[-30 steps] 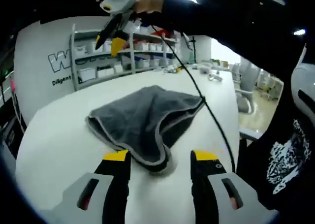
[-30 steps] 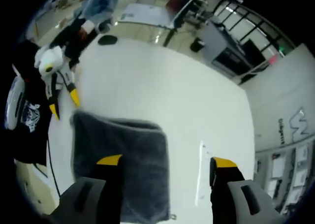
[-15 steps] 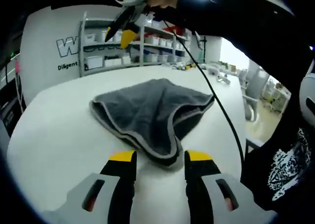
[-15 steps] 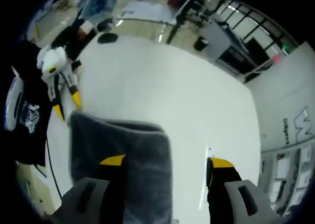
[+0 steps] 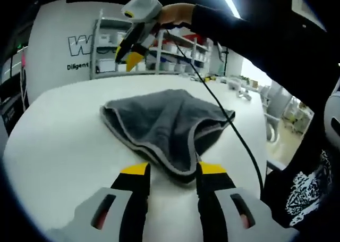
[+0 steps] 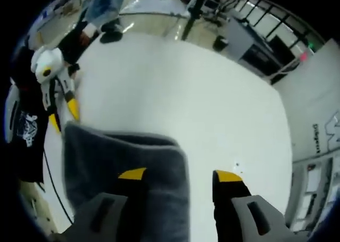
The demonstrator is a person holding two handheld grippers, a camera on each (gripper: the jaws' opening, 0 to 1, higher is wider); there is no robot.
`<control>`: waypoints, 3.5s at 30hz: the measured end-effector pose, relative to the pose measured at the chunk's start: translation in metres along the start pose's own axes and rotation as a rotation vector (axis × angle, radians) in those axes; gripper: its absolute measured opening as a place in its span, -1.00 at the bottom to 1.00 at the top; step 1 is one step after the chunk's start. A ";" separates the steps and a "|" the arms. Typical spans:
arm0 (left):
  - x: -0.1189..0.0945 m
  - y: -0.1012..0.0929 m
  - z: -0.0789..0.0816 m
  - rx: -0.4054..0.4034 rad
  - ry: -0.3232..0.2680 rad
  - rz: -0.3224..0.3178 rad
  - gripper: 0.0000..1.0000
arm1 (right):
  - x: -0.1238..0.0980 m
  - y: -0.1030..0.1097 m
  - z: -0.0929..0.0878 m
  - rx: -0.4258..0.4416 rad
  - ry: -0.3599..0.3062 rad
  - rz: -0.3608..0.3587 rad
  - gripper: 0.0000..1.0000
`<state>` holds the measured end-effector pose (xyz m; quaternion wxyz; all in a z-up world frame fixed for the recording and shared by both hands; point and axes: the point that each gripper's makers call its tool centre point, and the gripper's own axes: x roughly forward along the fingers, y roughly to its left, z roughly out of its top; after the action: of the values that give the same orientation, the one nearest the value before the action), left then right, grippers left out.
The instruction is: Open the folded towel by lifting each exposed corner and separating the folded layers until the towel lies flat within the target outline without major curled edges
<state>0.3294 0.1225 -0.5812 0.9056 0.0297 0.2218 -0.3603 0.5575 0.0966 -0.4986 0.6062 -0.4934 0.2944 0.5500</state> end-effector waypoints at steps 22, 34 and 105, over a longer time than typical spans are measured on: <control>0.008 -0.003 -0.008 -0.063 0.024 -0.034 -0.59 | 0.089 0.001 -0.011 0.057 -0.007 0.085 -0.34; 0.007 -0.003 -0.010 -0.061 0.033 -0.041 -0.71 | 0.101 0.012 -0.006 0.044 -0.010 0.140 -0.42; -0.001 0.040 -0.008 -0.170 0.005 -0.001 -0.94 | 0.128 -0.019 0.010 -0.031 -0.045 0.033 -0.90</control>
<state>0.3524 0.1544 -0.5928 0.9042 -0.0465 0.2537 -0.3403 0.6024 0.1554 -0.6054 0.5959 -0.4850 0.2802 0.5755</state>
